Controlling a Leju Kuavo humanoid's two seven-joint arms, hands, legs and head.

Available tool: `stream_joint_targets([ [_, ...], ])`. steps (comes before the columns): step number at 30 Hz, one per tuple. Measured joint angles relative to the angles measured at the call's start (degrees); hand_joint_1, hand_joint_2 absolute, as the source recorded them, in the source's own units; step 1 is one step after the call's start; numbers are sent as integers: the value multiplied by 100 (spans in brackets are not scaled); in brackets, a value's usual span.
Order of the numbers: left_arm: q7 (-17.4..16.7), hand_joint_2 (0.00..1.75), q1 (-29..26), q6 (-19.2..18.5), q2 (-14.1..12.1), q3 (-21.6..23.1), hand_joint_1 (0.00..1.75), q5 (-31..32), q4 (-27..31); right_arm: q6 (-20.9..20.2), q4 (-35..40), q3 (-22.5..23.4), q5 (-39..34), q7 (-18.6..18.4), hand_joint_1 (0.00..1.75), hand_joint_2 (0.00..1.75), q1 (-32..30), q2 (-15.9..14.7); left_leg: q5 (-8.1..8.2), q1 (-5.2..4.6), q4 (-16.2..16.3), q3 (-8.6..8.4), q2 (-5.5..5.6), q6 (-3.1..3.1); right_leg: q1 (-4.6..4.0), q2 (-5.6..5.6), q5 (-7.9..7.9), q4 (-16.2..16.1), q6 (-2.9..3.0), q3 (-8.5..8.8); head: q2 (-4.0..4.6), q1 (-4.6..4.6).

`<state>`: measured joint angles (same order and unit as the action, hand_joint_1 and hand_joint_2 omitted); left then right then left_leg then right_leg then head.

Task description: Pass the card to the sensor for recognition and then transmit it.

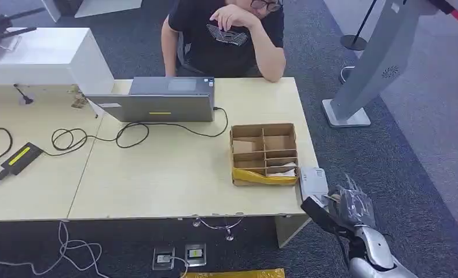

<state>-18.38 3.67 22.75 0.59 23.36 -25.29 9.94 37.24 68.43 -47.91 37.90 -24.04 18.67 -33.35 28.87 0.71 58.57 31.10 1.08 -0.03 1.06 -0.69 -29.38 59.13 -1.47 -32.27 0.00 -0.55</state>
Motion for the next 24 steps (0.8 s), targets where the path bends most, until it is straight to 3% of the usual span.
stream_joint_targets([
  [10, 22, 0, 0, -22, 0, 0, 0, -40, 0, 37, 0, -13, 20, -22, 175, 175, 52, -31, 0, 0, 0, -3, -3, 0, 0, 0, 6, 1, 3, 5, -2, 2],
  [24, 15, 0, 2, -192, 0, 35, 0, 218, 0, 216, 246, -66, 653, -133, 175, 175, 454, -105, -1, 0, 0, 16, 3, 0, 1, 3, 6, 3, 3, -9, 0, 0],
])
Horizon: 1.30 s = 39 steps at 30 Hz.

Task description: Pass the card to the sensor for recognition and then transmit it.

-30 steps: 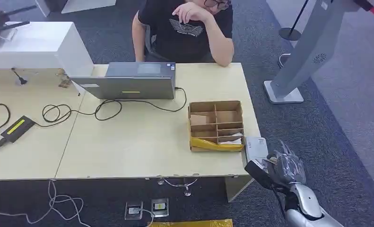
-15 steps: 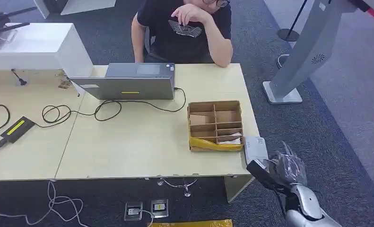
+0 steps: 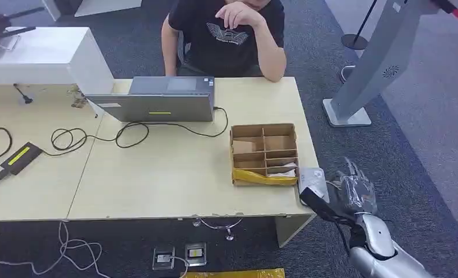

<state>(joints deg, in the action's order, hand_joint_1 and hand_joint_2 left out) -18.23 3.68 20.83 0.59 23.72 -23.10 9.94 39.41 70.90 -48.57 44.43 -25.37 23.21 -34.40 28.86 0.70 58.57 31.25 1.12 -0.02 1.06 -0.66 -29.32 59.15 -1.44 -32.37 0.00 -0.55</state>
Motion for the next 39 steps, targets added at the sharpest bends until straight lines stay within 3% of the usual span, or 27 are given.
stream_joint_targets([
  [7, -7, 0, 1, -166, -20, 144, 0, 153, 0, -52, 493, 221, 403, 17, 175, 175, 214, -90, 0, 0, 0, 6, -1, 0, 0, -1, 0, 0, 0, -6, -2, 2],
  [18, -7, 0, 1, -162, -31, 262, 0, -6, 0, -315, 823, 549, 676, 343, 175, 175, 612, -7, 0, 0, 0, 10, 3, 0, 0, 2, 0, 2, 0, -7, 0, 2],
  [22, 9, 0, 5, -225, -37, 271, 0, -24, 0, -584, 829, 549, 904, 564, 175, 175, 790, 94, 0, 0, 0, 16, 2, 0, 0, 0, 0, 4, 0, -12, 0, 2],
  [30, 107, 0, 19, -417, -72, 389, 0, 50, 0, -1198, 1030, 470, 1480, 758, 175, 175, 1281, 638, -3, 4, 0, 18, 3, 1, -4, 1, 0, 7, 1, -14, 0, 2],
  [39, 208, 0, 32, -522, -101, 527, 0, 76, 0, -1130, 960, 210, 1601, 976, 175, 175, 1410, 1283, -3, 6, 0, 24, 9, 1, -5, 10, -2, 6, 4, -19, 0, 2],
])
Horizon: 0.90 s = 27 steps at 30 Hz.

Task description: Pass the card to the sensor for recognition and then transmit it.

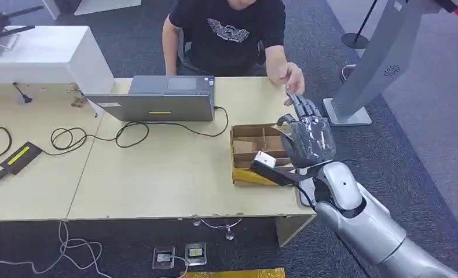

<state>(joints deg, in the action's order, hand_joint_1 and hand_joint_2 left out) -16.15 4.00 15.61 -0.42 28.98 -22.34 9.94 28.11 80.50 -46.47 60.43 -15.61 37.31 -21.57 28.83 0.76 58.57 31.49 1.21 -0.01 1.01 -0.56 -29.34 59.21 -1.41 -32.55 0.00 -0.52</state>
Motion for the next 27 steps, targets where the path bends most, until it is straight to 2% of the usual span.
stream_joint_targets([
  [12, 120, 0, -2, 98, -22, 74, 0, -200, 0, 251, -564, -232, 315, -33, 175, 175, 349, 455, 0, 0, 0, 2, 1, 0, 0, 2, 0, 0, 0, -2, -2, -2],
  [21, 227, 0, -2, 42, -37, 74, 0, -308, 0, 260, -1137, -291, 494, -188, 175, 175, 398, 540, 0, -1, 0, 4, 1, 0, 0, 1, 0, -1, 0, -6, -2, -2],
  [27, 234, 0, -2, 4, -55, 77, 0, -195, 0, 278, -1449, -347, 374, -98, 175, 175, 471, 599, 0, -1, 0, 7, 0, 0, 0, 0, 0, 0, 0, -8, -2, -2],
])
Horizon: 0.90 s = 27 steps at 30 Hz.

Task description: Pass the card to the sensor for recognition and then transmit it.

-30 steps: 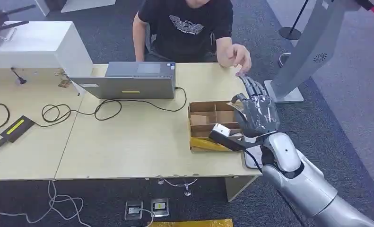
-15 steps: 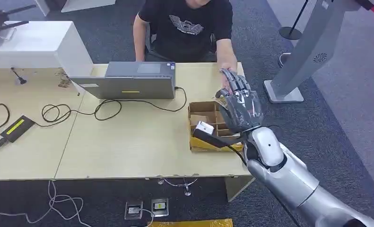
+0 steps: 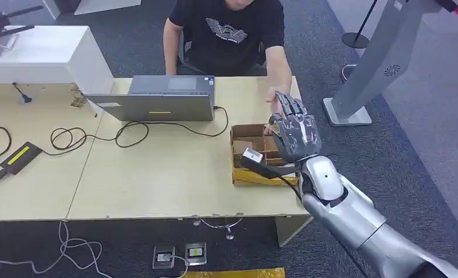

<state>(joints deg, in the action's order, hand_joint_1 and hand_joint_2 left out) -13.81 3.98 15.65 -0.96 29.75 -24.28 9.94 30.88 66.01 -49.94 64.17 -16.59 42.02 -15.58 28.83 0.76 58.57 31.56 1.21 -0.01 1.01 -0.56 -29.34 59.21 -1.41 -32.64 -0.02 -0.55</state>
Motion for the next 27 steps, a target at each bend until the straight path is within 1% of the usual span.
stream_joint_targets([
  [3, 0, 0, 0, -22, -9, 39, 0, 79, 0, 7, -191, -13, -77, 68, 175, 175, 90, 66, 0, 0, 0, 0, 0, 0, 0, 0, 0, 1, 0, 0, 2, 0],
  [9, 7, 0, 0, -63, -24, 98, 0, 85, 0, 61, -501, -26, -107, 83, 175, 175, 221, 171, -1, 0, 0, 0, 0, 0, 0, 1, 0, 0, 0, 0, 2, 0],
  [10, 20, 0, 0, -70, -24, 98, 0, 77, 0, 63, -538, -26, -48, 46, 162, 175, 237, 179, -1, 0, 0, 1, 0, 0, 0, 0, 0, 0, 0, -1, 2, 0],
  [11, 31, 0, 0, -81, -24, 101, 0, 70, 0, 68, -573, -26, -9, 4, 73, 175, 252, 181, 0, 0, 0, 1, 0, 0, 0, 0, 0, 0, 0, -2, 2, 2],
  [12, 46, 0, 0, -92, -24, 103, 0, 68, 0, 81, -612, -29, 35, -30, 9, 175, 262, 186, 0, 0, 0, 2, 0, 0, 1, 0, 0, 0, 0, -3, 2, 0],
  [13, 59, 0, 0, -118, -24, 109, 0, 66, 0, 105, -654, -29, 66, -66, 0, 175, 273, 188, 0, 0, 1, 2, 0, 0, 1, 0, 0, 0, 0, -3, 2, 0],
  [18, 74, 0, 0, -153, -42, 192, 0, 101, 0, 179, -813, -29, 234, -173, 0, 175, 282, 188, 0, 0, 0, 3, 0, 0, 0, 0, 0, 0, 0, -4, 2, 0],
  [24, 103, 0, 2, -197, -55, 262, 0, 216, 0, 186, -944, -31, 347, -170, 0, 175, 293, 199, 0, 0, 0, 3, -1, 0, 0, 0, 0, 0, 0, -4, 2, 0],
  [26, 107, 0, 1, -214, -57, 339, 0, 280, 0, 179, -1019, -35, 271, -116, 0, 175, 317, 234, 0, 0, 0, 3, -1, 0, 0, 0, 0, 0, 0, -4, 2, 0],
  [27, 111, 0, 2, -249, -59, 374, 0, 323, 0, 147, -1049, -33, 103, -28, 0, 175, 323, 247, 0, 0, 0, 2, -1, 0, 0, -1, 0, 1, 0, -4, 0, 2],
])
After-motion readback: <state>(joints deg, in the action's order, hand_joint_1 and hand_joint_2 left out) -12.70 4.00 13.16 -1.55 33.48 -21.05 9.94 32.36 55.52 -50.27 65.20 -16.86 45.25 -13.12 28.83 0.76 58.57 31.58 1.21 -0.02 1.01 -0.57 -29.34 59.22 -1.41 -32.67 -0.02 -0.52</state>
